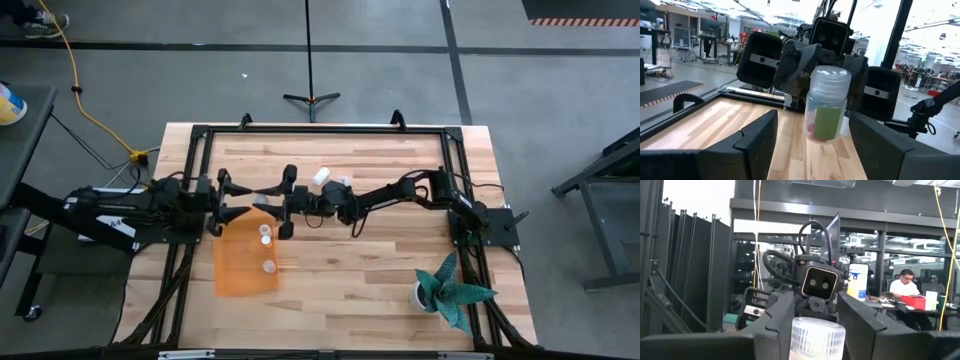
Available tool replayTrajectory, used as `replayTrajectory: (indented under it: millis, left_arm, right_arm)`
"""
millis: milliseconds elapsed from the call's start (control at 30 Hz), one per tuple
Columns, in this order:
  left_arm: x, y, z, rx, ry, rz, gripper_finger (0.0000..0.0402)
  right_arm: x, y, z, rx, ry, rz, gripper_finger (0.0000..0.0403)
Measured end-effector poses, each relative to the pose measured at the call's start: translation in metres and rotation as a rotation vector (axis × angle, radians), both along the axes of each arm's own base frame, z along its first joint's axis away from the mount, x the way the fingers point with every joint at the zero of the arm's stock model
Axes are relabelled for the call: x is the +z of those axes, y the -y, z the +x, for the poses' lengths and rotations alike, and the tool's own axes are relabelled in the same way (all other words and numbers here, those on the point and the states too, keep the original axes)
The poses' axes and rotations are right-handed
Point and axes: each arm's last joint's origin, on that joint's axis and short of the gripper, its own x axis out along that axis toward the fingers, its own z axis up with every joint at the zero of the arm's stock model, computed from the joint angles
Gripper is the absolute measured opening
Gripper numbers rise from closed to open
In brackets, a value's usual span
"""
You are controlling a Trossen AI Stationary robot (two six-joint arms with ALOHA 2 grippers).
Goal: Pick and place pill bottles into a basket
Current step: Put the top transparent pill bottle into the orange bin
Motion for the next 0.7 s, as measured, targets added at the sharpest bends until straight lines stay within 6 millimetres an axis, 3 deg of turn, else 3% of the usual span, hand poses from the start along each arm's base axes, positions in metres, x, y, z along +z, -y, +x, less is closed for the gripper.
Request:
replayTrajectory:
  millis: [700]
  left_arm:
    - [-0.001,0.001,0.033,0.003,0.009,0.05,0.028]
  right_arm:
    - [-0.001,0.0,0.0,0.006,-0.006,-0.004,0.0127]
